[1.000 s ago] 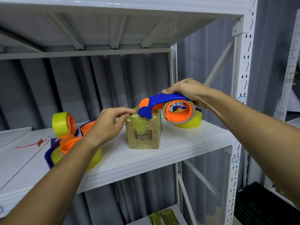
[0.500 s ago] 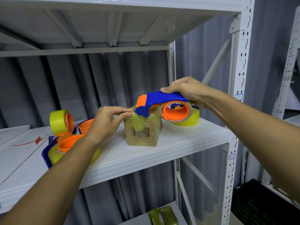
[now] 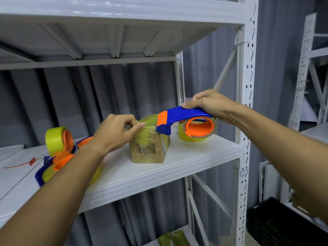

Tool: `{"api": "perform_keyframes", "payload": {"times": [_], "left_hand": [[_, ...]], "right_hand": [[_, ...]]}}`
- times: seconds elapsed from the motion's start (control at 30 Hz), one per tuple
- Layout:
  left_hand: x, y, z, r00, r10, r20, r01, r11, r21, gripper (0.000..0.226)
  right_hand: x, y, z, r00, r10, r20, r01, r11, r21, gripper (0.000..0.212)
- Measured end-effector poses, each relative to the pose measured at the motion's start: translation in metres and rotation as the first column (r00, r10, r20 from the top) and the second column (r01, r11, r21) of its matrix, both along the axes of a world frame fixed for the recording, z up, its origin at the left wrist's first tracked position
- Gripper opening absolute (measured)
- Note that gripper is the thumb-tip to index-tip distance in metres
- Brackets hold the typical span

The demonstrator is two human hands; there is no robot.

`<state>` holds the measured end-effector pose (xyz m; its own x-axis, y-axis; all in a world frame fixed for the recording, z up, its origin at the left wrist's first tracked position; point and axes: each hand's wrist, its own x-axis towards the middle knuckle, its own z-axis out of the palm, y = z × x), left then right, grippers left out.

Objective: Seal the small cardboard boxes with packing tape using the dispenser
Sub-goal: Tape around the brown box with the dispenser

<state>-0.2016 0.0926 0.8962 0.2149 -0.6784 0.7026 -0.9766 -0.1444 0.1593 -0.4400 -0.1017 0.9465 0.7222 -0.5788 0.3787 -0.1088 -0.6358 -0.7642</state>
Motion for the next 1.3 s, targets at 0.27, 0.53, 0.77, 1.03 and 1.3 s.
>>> {"api": "perform_keyframes", "payload": {"times": [0.27, 0.53, 0.77, 1.03, 1.3], "left_hand": [[-0.01, -0.015, 0.007, 0.959, -0.207, 0.193, 0.179, 0.972, 0.152, 0.022], [-0.007, -0.027, -0.016, 0.966, -0.246, -0.081, 0.244, 0.969, -0.03, 0.017], [-0.015, -0.029, -0.015, 0.991, -0.12, 0.064, 0.119, 0.993, 0.027, 0.008], [-0.019, -0.03, -0.009, 0.996, -0.073, 0.05, 0.068, 0.994, 0.083, 0.029], [-0.023, -0.033, -0.009, 0.998, -0.044, 0.042, 0.04, 0.995, 0.09, 0.025]], "right_hand": [[0.002, -0.003, -0.003, 1.0, -0.015, -0.011, 0.015, 1.0, -0.01, 0.034], [0.003, -0.013, -0.013, 1.0, -0.024, 0.017, 0.024, 1.0, 0.016, 0.039], [-0.01, -0.02, -0.008, 1.0, 0.015, 0.017, -0.016, 0.999, 0.03, 0.034], [-0.017, -0.02, -0.003, 1.0, 0.026, -0.007, -0.026, 0.999, 0.035, 0.036], [-0.021, -0.019, -0.009, 0.999, 0.033, 0.007, -0.034, 0.996, 0.087, 0.035]]}}
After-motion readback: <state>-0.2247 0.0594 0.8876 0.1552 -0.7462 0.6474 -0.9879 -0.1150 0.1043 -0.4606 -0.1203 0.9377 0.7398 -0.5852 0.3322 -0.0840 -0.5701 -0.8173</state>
